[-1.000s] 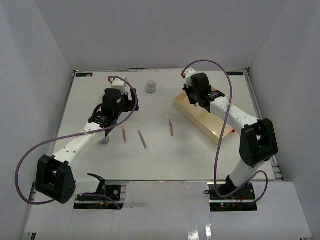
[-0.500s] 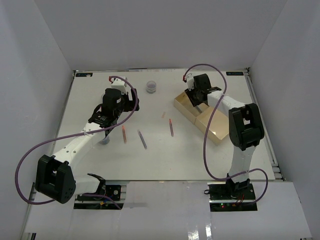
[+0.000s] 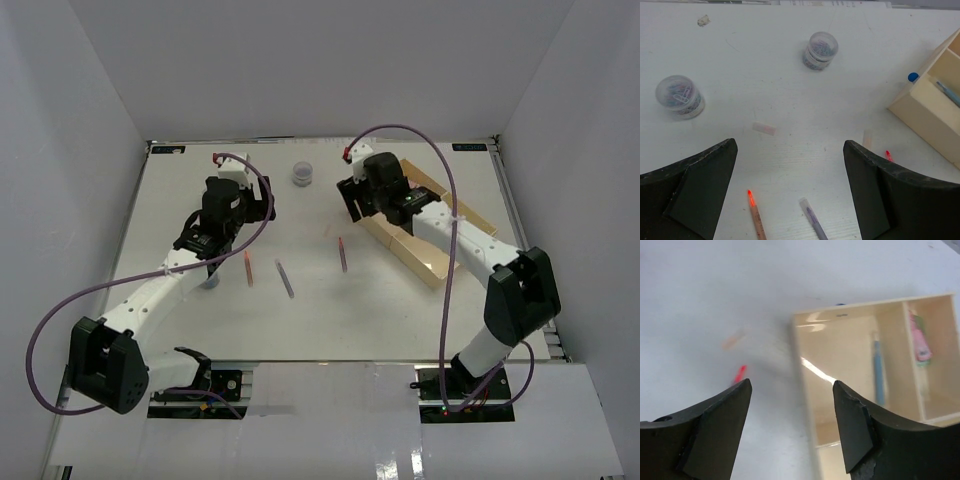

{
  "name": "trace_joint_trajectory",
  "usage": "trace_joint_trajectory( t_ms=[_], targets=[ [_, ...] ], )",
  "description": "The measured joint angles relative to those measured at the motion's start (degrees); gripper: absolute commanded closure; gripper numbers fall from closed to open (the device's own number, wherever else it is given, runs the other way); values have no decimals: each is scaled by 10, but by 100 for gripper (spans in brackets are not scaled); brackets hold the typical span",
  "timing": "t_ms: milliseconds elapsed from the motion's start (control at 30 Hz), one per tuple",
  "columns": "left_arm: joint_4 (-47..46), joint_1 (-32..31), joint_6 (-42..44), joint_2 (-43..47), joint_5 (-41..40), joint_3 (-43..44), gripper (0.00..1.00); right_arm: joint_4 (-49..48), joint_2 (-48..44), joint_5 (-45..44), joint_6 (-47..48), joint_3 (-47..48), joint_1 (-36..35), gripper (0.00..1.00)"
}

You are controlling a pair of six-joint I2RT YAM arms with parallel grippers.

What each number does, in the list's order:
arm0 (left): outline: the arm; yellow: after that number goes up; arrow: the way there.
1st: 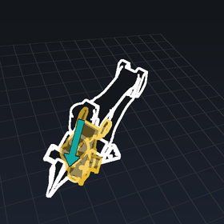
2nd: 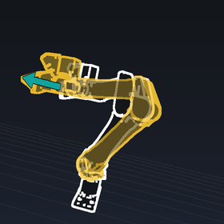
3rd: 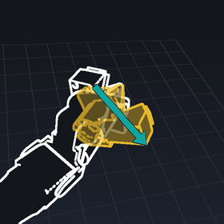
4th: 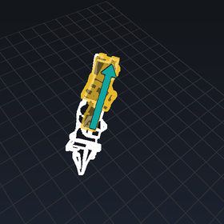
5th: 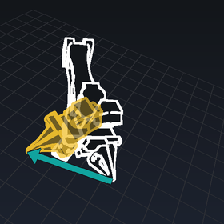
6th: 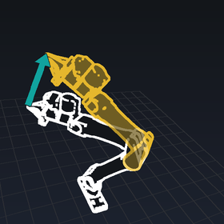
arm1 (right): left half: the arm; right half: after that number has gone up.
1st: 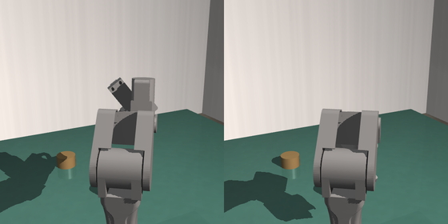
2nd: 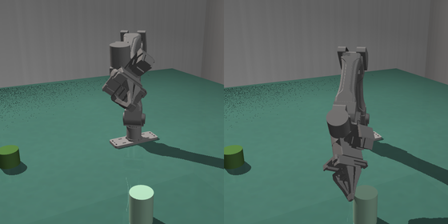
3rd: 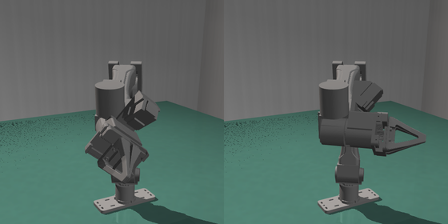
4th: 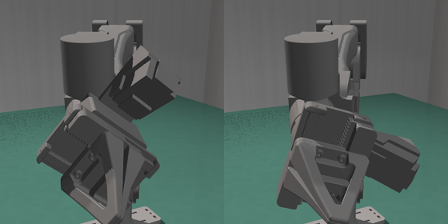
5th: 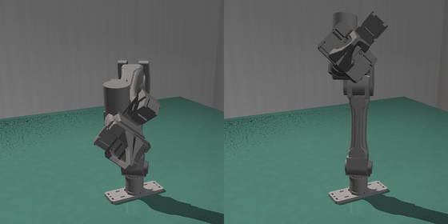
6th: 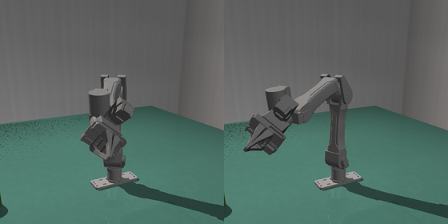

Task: Sort the stationery into containers
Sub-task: Place the pen in the storage box, then pick up the pen from the center of the board.

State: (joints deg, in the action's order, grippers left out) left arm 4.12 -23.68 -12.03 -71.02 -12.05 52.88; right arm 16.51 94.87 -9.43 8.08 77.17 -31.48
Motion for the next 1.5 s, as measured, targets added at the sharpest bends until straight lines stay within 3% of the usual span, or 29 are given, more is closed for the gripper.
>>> trace_joint_trajectory(
  t_ms=[167,333,800,933,1200,1500],
  targets=[
    [-15,0,5,38,-42,-9,2,-28,-41,9,-91,-64,-125,26],
    [-40,0,20,74,-85,-27,2,-50,16,-3,-153,-74,-214,26],
    [-76,1,47,101,-144,-45,2,-89,204,-39,-216,0,-304,33],
    [-76,1,48,101,-144,-45,2,-96,216,-44,-219,4,-309,43],
    [-76,1,50,101,-143,-45,2,-110,218,-75,-227,-3,-308,76],
    [-76,1,49,100,-135,-45,2,-104,118,-115,-196,-93,-295,91]
  ],
)
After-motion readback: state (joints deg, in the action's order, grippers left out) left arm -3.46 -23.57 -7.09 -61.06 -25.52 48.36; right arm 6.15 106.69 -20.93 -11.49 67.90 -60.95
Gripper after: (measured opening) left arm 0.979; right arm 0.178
